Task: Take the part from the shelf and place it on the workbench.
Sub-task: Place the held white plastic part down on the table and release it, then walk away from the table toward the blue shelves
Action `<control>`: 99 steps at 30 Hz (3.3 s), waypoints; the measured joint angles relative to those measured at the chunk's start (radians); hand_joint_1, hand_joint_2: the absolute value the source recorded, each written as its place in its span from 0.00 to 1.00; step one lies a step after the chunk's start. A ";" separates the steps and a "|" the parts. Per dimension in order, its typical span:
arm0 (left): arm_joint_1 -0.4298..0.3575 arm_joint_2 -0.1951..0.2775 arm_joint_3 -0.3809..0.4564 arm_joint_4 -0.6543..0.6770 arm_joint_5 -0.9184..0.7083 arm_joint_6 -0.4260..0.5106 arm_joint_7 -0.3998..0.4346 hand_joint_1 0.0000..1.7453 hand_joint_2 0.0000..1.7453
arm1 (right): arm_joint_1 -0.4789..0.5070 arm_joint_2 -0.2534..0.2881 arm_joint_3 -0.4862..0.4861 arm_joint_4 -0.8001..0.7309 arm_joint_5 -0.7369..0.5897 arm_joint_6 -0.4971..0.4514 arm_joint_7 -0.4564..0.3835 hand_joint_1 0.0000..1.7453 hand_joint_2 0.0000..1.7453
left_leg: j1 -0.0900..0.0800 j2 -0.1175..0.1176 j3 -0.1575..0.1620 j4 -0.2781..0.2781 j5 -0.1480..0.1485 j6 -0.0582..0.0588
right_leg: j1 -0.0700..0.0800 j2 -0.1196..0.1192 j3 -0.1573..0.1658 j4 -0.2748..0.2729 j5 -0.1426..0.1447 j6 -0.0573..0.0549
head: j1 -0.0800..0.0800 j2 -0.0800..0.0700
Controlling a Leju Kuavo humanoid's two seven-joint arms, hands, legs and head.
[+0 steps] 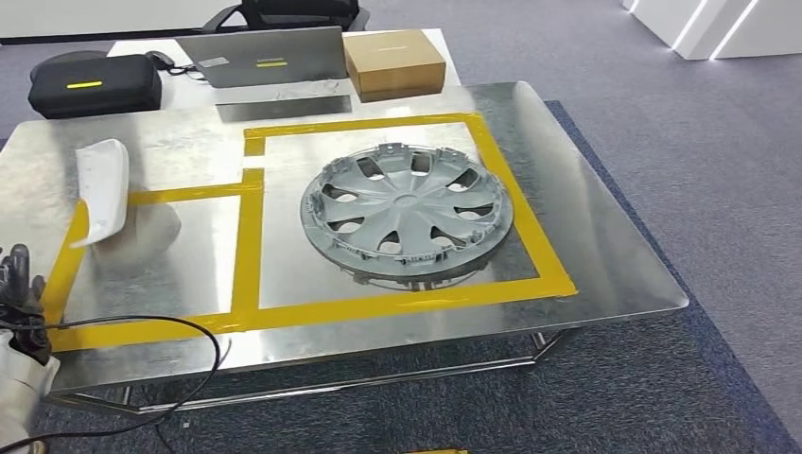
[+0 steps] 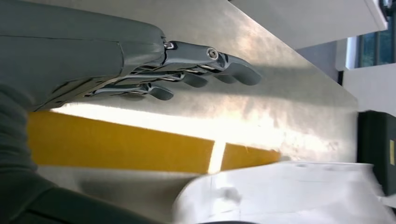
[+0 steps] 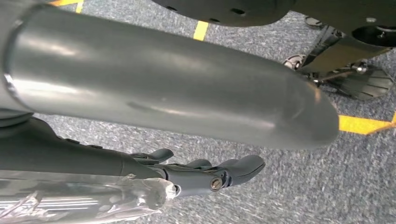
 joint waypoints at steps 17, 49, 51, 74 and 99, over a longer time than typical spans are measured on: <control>-0.027 -0.032 -0.107 -0.161 -0.044 0.056 -0.028 0.00 0.00 | 0.000 0.000 -0.003 0.000 -0.003 0.000 0.004 0.00 0.00 | -0.001 0.001 0.004 -0.002 0.003 0.006 | -0.004 0.001 0.006 0.007 -0.011 0.007 | 0.008 0.000; 0.336 -0.335 -0.529 -0.814 -0.067 0.312 -0.019 0.00 0.00 | 0.005 0.010 -0.023 0.000 -0.021 -0.017 0.012 0.00 0.00 | -0.003 -0.004 0.006 -0.004 0.002 0.004 | -0.014 0.003 0.012 0.003 -0.010 0.013 | 0.018 0.000; 0.364 -0.352 -0.575 -0.836 -0.079 0.325 -0.022 0.00 0.00 | 0.005 0.012 -0.026 0.000 -0.022 -0.020 0.012 0.00 0.00 | -0.002 -0.003 -0.012 0.040 -0.036 -0.003 | -0.016 0.002 0.010 0.000 -0.005 -0.001 | 0.014 0.000; 0.469 -0.431 -0.887 -0.905 -0.228 0.456 -0.031 0.00 0.00 | 0.008 0.027 -0.036 0.000 -0.018 -0.027 0.019 0.00 0.00 | -0.008 0.005 -0.032 -0.011 0.043 0.046 | -0.020 -0.004 0.023 0.124 -0.100 0.060 | 0.015 0.000; 0.548 -0.440 -0.944 -0.922 -0.286 0.585 -0.021 0.00 0.00 | 0.010 0.036 -0.046 0.000 -0.025 -0.037 0.020 0.00 0.00 | -0.019 0.009 0.065 -0.042 -0.016 0.065 | -0.010 -0.004 -0.090 0.130 -0.082 0.043 | 0.005 0.000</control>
